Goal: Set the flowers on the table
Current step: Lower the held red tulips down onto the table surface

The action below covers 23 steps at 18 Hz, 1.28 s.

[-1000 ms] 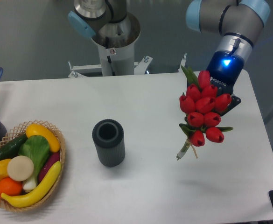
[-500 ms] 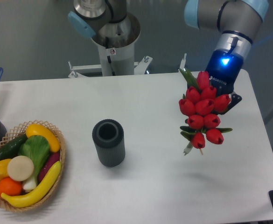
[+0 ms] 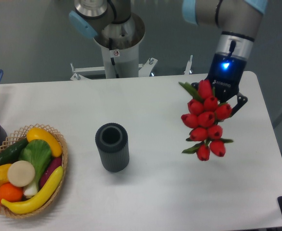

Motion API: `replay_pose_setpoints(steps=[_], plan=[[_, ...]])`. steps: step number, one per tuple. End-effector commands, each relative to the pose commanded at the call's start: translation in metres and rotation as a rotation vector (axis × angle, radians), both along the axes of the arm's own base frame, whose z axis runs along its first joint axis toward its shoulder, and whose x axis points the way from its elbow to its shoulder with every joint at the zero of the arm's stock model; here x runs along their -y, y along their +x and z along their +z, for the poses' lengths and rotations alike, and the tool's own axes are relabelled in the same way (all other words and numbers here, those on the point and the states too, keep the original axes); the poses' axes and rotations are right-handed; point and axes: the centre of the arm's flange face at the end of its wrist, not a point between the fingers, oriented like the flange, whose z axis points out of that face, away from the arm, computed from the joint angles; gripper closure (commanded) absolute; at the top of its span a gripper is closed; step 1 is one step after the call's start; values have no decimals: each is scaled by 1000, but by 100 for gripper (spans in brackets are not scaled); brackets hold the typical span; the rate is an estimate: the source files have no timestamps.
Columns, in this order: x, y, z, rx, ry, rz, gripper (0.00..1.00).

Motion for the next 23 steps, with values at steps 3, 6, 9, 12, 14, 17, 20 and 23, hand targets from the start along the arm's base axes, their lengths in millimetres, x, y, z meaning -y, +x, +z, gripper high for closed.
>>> replay_pose_setpoints(steps=[3, 6, 9, 12, 14, 17, 20, 23], plan=[[-8, 9, -11, -40, -109, -20, 61], [-6, 14, -27, -48, -173, -45, 61], [3, 19, -51, -62, -274, -84, 61], [-3, 19, -76, -68, -359, -131, 61], [-11, 16, -93, -76, -439, -139, 61], [-28, 7, -118, -76, -509, -158, 61], [-38, -9, -135, -62, -514, -163, 61], [-46, -22, -147, -49, -522, -168, 61]])
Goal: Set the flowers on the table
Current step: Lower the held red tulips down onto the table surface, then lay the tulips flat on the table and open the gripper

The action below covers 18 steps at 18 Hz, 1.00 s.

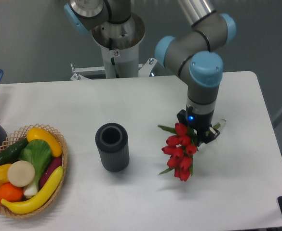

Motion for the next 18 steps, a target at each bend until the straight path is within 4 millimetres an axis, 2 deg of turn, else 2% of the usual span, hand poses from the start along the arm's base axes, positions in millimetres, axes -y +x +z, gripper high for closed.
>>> replay_pose_setpoints(steps=[3, 6, 13, 16, 17, 18], plan=[[-6, -10, -6, 1, 1, 9, 61], [-17, -4, -15, 9, -4, -8, 61], [-21, -2, -26, 26, -10, -2, 58], [-25, 1, -27, 27, -8, -11, 41], [-25, 1, -26, 24, -7, -18, 20], [-25, 1, -23, 17, -3, -19, 8]])
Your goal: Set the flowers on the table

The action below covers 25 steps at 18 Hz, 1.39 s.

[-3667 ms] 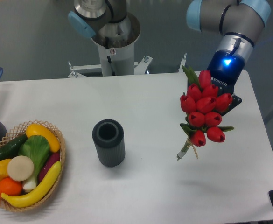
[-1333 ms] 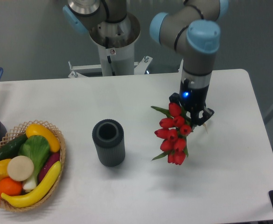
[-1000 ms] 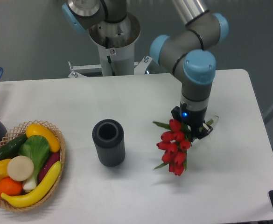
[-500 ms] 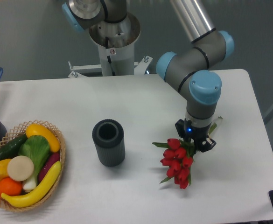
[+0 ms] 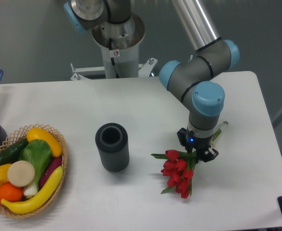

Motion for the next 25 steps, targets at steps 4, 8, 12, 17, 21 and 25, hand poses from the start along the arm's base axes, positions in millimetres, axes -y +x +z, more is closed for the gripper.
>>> replay_pose_setpoints(steps=[4, 8, 12, 17, 21, 25], plan=[[4, 11, 6, -2, 0, -6, 0], [14, 16, 47, -48, 25, 2, 0], [33, 4, 76, -85, 21, -58, 0], [76, -31, 129, 0, -47, -185, 0], [127, -48, 165, 34, -65, -243, 0], [158, -47, 183, 39, -72, -299, 0]])
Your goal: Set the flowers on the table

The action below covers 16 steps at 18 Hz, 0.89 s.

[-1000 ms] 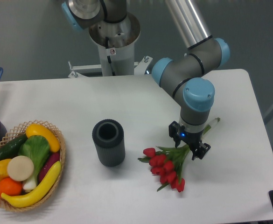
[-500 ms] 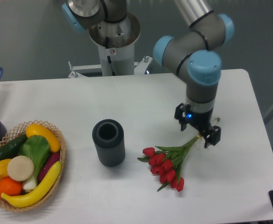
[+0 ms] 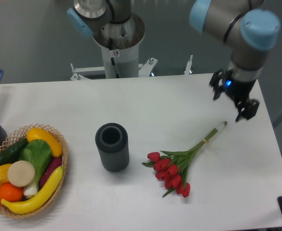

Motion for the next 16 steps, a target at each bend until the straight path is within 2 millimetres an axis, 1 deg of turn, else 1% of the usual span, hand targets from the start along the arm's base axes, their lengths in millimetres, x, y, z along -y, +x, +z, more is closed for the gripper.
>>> replay_pose_setpoints(steps=[2, 4, 6, 12, 16], plan=[[8, 2, 9, -11, 6, 10, 0], [10, 2, 11, -4, 17, 16, 0], [16, -1, 11, 4, 40, 30, 0], [16, -1, 12, 5, 49, 33, 0], [12, 1, 11, 1, 52, 32, 0]])
